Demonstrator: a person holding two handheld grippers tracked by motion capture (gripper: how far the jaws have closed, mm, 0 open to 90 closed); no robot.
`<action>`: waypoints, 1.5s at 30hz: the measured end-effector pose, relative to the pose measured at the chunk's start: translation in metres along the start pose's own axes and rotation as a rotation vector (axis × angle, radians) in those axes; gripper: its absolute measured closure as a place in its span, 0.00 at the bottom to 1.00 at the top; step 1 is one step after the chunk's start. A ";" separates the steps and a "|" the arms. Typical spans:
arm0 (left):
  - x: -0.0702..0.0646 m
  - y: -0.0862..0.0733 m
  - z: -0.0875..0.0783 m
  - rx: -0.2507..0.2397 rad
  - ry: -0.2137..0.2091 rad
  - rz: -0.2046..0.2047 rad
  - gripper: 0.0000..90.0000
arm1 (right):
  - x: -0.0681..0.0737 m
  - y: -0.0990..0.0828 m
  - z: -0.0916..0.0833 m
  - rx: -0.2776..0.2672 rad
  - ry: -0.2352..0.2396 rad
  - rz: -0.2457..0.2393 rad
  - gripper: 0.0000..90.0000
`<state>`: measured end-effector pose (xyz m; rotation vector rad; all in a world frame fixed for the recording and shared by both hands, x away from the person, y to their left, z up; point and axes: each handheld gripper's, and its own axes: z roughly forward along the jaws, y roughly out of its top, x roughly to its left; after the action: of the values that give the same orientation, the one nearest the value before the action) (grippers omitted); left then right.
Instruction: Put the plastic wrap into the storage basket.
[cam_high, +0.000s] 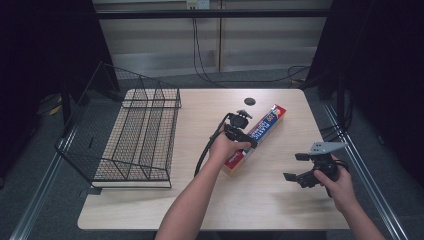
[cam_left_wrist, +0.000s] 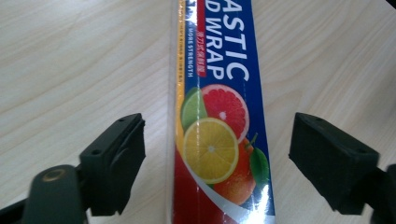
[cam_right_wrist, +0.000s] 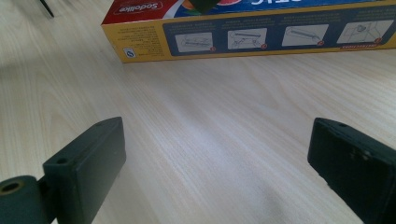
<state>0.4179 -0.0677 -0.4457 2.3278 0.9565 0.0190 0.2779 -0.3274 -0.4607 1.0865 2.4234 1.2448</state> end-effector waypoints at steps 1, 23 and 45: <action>0.000 0.000 0.002 -0.002 0.000 0.002 0.22 | 0.000 0.000 0.000 0.000 0.003 -0.002 0.05; 0.000 -0.003 0.011 0.063 0.015 0.011 0.42 | -0.001 0.001 -0.002 -0.014 0.014 0.005 0.05; -0.008 -0.001 0.019 0.077 0.021 0.040 0.31 | -0.003 0.001 -0.002 -0.026 0.023 0.017 0.05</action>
<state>0.4160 -0.0821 -0.4598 2.4217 0.9361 0.0235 0.2800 -0.3303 -0.4593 1.0933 2.4124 1.2976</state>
